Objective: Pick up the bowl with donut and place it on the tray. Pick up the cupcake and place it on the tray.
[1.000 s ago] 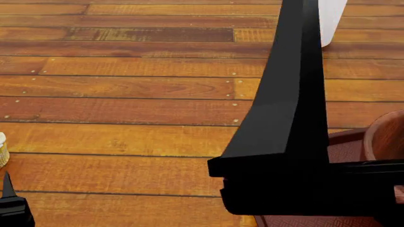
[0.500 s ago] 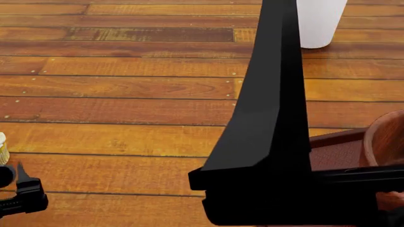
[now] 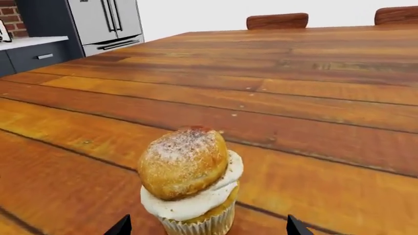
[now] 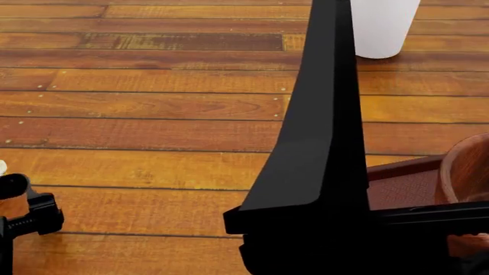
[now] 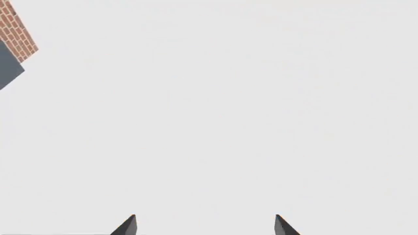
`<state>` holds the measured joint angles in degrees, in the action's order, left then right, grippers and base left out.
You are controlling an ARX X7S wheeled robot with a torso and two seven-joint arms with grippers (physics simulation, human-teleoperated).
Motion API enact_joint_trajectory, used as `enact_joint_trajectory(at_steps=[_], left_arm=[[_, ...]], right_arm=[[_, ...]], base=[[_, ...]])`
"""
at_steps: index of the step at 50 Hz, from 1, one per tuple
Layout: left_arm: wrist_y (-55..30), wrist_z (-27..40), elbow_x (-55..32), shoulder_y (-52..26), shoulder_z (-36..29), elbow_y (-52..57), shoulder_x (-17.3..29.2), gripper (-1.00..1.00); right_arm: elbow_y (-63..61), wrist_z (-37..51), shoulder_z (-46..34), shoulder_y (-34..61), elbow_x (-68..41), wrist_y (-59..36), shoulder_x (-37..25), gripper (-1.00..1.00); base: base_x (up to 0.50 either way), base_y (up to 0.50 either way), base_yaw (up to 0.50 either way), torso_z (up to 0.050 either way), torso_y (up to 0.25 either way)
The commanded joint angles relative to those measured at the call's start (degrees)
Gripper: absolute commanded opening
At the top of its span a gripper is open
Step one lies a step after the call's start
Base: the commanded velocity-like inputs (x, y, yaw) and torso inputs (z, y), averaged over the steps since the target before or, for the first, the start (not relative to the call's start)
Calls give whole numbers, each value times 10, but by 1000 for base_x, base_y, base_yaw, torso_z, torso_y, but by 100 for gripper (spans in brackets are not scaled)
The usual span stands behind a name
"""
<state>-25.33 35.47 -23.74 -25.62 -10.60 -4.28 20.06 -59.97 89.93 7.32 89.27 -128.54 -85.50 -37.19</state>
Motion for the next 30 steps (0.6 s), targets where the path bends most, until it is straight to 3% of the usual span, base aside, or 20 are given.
enact_joint_trajectory(at_steps=[1, 30], left_arm=[[12, 5, 12, -40, 1, -43, -10, 100], [72, 1, 34, -84, 1, -180, -28, 100]], right_arm=[[0, 0, -7, 1, 3, 9, -3, 100], [0, 0, -9, 7, -4, 18, -10, 100]], base=[[0, 0, 0, 0, 0], [0, 0, 0, 0, 0]])
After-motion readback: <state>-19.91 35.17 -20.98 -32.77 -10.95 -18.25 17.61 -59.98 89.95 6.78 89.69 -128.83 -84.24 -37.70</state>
